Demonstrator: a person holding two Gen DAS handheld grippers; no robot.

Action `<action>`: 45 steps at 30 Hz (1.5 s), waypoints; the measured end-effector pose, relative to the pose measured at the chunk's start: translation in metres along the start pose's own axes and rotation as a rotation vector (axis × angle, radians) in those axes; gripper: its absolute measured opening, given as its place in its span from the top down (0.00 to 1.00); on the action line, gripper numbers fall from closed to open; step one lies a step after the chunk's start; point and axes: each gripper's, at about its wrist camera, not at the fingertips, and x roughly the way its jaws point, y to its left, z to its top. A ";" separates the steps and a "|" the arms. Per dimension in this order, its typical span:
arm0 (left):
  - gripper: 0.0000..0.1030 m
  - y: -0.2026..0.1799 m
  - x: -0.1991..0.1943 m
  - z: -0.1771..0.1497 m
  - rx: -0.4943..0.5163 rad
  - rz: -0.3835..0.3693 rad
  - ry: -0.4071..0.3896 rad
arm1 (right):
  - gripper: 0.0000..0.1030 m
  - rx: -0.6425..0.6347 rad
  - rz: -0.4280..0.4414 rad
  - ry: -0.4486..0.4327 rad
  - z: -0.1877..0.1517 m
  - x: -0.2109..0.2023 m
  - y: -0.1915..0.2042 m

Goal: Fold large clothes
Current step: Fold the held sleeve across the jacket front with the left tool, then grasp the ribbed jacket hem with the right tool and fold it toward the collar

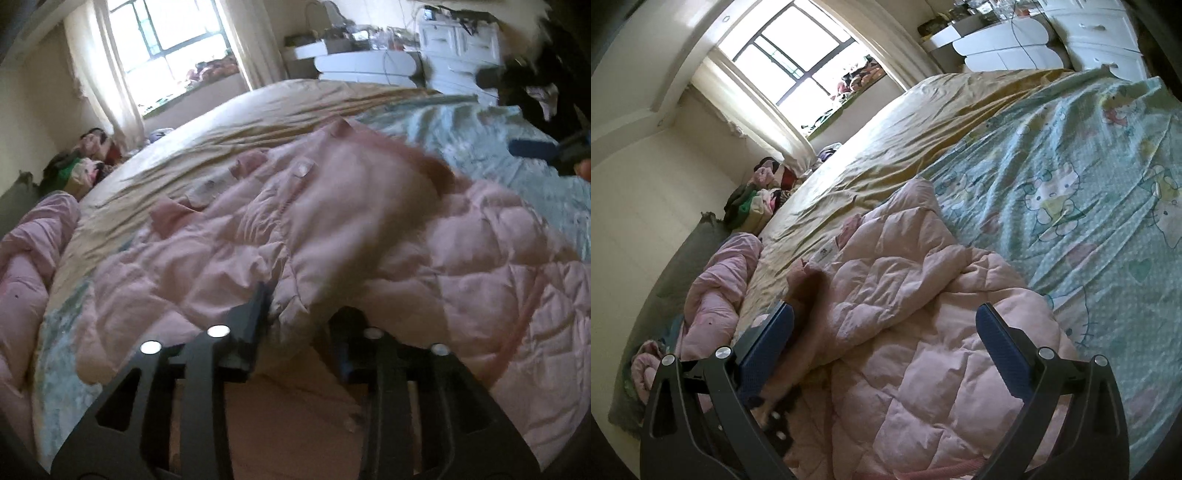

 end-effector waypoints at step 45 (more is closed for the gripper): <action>0.09 0.245 -0.048 -0.057 -0.490 0.080 -0.082 | 0.21 0.026 -0.135 0.198 -0.036 0.106 0.058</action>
